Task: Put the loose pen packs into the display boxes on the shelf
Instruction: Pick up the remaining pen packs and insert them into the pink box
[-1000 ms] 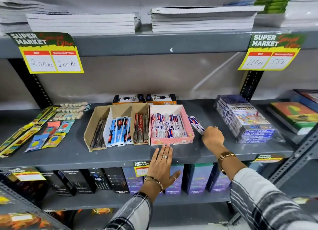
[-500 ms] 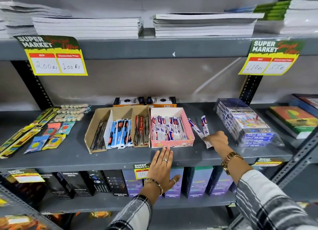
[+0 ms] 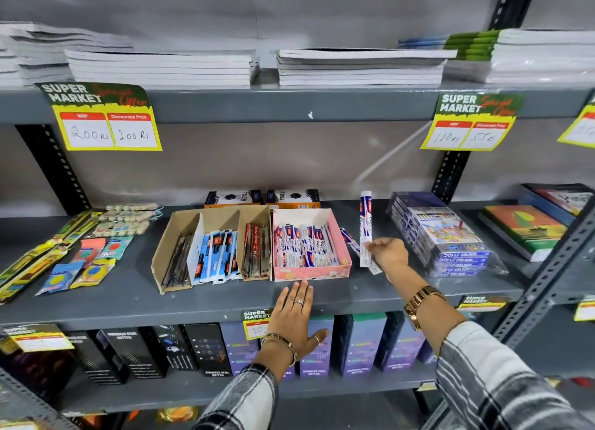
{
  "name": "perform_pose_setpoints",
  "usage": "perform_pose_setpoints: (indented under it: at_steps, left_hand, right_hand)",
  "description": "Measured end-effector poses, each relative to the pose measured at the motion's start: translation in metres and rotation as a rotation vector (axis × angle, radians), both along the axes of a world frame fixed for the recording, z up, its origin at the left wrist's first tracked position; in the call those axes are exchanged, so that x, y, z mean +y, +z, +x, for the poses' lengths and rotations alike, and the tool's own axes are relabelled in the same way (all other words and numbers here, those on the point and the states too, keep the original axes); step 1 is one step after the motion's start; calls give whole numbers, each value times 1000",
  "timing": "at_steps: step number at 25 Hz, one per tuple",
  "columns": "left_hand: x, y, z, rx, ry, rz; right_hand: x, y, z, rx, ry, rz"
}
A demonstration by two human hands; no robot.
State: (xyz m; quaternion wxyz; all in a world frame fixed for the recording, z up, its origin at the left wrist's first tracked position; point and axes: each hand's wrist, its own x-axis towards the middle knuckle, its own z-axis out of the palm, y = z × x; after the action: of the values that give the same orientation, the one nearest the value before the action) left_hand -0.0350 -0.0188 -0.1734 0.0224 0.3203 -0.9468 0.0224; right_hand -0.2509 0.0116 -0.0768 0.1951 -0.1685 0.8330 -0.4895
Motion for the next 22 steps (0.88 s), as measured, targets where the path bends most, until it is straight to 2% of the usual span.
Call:
perform_pose_setpoints:
  at_steps: [8,11,17,19,22]
  left_hand:
    - [0,2,4,-17,-16,-14]
    - [1,0,10,31,-25,-34]
    - [-1,2,12,96,-25,-17]
    - [-2,-1,13,62,-40,-85]
    - [5,4,12,33,-34,-19]
  right_hand:
    - [-12,11,12,23,100,-67]
    - [-24,13,21,19,170,9]
    - [-61,6,45,228,226,194]
    - [-70,1,49,266,258,248]
    - [-82,-8,49,297,284,279]
